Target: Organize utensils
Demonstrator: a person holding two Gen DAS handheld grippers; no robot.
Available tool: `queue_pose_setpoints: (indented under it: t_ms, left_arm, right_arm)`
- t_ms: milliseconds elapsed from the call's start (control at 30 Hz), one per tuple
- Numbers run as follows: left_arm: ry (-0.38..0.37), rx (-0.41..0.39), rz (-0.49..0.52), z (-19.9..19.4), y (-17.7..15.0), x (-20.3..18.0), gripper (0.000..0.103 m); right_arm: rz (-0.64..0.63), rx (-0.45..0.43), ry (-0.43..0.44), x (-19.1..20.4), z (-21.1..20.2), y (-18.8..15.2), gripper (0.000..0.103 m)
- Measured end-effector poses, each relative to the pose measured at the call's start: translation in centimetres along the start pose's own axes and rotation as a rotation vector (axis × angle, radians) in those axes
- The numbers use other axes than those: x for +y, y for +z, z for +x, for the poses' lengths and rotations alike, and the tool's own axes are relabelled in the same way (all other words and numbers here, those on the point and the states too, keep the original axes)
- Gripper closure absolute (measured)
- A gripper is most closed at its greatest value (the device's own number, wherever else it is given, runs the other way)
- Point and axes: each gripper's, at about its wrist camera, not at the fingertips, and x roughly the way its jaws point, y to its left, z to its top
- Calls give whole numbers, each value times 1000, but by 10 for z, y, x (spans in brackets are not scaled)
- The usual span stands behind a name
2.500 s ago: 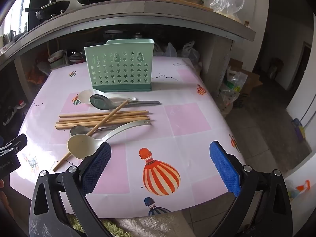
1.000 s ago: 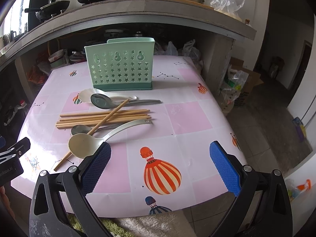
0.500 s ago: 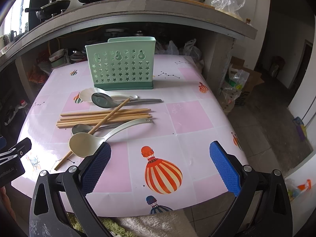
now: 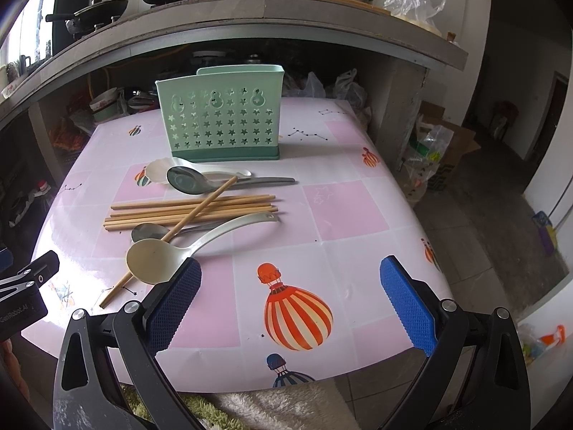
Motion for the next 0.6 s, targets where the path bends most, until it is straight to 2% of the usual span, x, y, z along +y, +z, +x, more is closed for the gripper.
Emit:
queue_pose_setpoints:
  t_ms: [600]
  left_arm:
    - [1,13,5,1,1,0,6]
  right_arm:
    - [5,8,7,-2,2,1,8]
